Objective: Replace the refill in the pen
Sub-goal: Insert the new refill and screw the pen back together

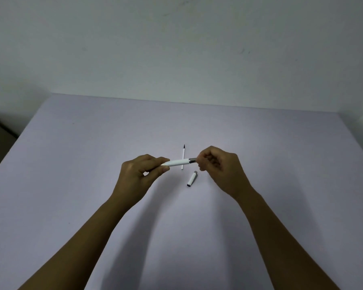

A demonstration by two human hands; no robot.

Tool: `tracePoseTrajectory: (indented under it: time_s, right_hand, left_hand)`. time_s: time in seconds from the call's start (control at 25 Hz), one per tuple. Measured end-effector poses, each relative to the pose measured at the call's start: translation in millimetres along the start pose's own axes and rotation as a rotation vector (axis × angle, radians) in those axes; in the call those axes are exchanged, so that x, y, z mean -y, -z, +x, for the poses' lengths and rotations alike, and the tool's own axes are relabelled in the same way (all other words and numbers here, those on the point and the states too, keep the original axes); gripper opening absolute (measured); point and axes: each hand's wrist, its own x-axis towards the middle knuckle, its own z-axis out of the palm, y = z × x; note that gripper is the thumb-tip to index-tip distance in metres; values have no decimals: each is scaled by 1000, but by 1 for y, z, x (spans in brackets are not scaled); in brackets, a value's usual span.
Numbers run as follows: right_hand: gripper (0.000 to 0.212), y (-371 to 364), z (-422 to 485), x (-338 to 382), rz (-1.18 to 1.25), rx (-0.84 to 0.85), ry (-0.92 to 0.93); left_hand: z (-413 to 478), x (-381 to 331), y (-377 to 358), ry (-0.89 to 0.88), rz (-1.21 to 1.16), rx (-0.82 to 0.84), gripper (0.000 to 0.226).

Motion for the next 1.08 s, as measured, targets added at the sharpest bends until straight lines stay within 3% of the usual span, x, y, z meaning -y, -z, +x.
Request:
tracePoseTrajectory:
  time_s: [0.12, 0.44, 0.68, 0.8, 0.96, 1.08]
  right_hand:
    - [15, 2, -1, -1, 0, 24, 1]
    - [4, 1, -2, -4, -65, 22, 68]
    - [8, 4, 4, -2, -105, 59, 107]
    - [22, 4, 6, -3, -161, 47, 109]
    - [9, 4, 7, -7, -202, 113, 135]
    - [19, 3, 7, -6, -253, 86, 157]
  left_hand:
    - [1, -2, 0, -24, 3, -3, 20]
    - [2, -4, -1, -37, 2, 16, 21]
    - [3, -3, 0, -55, -14, 25, 29]
    - [3, -2, -2, -55, -15, 33, 30]
    - [2, -1, -3, -47, -16, 27, 24]
    - [2, -2, -3, -40, -13, 9, 20]
